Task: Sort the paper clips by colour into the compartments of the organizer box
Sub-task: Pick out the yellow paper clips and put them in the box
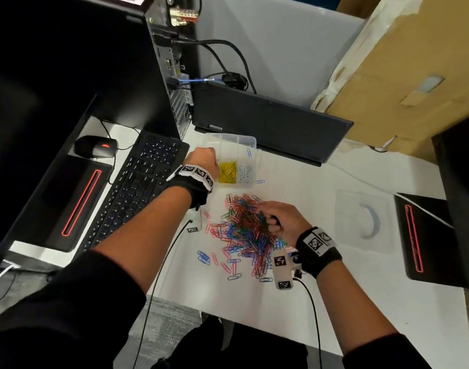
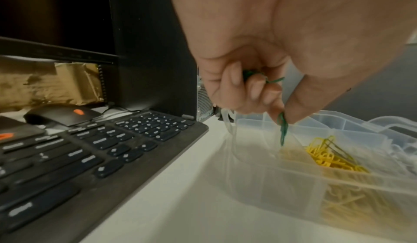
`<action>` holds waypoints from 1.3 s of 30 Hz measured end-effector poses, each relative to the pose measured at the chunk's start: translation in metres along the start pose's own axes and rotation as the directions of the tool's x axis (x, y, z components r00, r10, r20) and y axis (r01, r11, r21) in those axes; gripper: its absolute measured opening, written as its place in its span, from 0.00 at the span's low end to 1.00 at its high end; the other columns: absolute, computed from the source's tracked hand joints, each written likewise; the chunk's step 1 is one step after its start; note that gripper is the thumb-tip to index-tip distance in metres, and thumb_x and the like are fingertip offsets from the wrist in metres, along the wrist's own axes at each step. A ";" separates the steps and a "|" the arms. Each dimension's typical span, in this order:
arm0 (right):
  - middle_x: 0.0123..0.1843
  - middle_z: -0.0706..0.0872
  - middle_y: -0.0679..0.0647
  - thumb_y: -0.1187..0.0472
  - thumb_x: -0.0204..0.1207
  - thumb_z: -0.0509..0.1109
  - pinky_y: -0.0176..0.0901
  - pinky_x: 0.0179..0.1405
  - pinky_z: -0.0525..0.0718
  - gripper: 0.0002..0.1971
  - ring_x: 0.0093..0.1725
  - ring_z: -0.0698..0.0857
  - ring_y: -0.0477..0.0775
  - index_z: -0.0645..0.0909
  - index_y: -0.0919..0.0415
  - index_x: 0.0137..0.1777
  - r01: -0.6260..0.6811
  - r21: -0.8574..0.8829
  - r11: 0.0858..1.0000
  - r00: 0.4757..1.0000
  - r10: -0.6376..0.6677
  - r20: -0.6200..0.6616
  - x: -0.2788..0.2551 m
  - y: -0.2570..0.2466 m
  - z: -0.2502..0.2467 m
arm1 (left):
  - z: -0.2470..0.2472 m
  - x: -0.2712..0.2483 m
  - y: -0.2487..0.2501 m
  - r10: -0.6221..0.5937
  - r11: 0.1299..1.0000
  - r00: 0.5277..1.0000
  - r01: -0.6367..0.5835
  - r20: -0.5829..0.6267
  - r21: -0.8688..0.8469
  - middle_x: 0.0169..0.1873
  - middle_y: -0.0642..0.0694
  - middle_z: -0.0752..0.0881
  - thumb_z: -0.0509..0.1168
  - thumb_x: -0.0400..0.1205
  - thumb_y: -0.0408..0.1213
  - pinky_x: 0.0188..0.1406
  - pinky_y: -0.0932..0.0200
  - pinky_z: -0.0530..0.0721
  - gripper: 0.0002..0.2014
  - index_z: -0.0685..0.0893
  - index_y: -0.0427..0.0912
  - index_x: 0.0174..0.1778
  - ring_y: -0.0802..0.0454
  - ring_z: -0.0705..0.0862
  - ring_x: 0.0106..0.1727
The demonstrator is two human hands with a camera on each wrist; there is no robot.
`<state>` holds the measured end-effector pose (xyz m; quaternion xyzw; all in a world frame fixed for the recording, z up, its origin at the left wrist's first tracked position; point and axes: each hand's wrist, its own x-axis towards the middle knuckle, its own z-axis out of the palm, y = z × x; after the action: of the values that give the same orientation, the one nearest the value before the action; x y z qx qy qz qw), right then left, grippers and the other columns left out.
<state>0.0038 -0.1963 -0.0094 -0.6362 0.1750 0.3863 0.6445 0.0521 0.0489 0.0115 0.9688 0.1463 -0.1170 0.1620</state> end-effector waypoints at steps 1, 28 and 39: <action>0.35 0.80 0.49 0.62 0.77 0.76 0.34 0.27 0.71 0.08 0.32 0.76 0.47 0.89 0.62 0.53 0.056 -0.166 0.985 0.997 -0.065 -0.046 0.004 -0.001 0.001 | 0.001 0.000 0.000 -0.007 1.000 1.000 0.007 -0.013 -0.020 0.48 0.36 0.86 0.60 0.81 0.38 0.41 0.52 0.83 0.12 0.82 0.36 0.54 0.36 0.85 0.47; 0.26 0.64 0.49 0.56 0.88 0.59 0.37 0.19 0.59 0.18 0.21 0.60 0.46 0.65 0.55 0.35 0.164 -0.566 0.808 0.983 -0.090 0.157 0.010 -0.049 0.020 | 0.007 0.003 0.001 -0.019 0.992 0.989 0.000 0.146 0.128 0.53 0.41 0.86 0.71 0.76 0.33 0.51 0.51 0.88 0.14 0.86 0.43 0.58 0.41 0.86 0.53; 0.31 0.78 0.53 0.56 0.85 0.62 0.40 0.27 0.72 0.16 0.26 0.73 0.49 0.79 0.64 0.38 0.302 -0.823 0.481 0.950 -0.224 0.217 0.037 -0.087 0.056 | 0.012 -0.017 -0.033 -0.008 0.928 0.991 -0.043 -0.134 -0.370 0.43 0.50 0.84 0.71 0.70 0.23 0.46 0.55 0.86 0.21 0.85 0.49 0.56 0.54 0.82 0.41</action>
<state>0.0749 -0.1231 0.0305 -0.8714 -0.1605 0.3440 0.3107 0.0239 0.0704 -0.0046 0.9275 0.1676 -0.0210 0.3336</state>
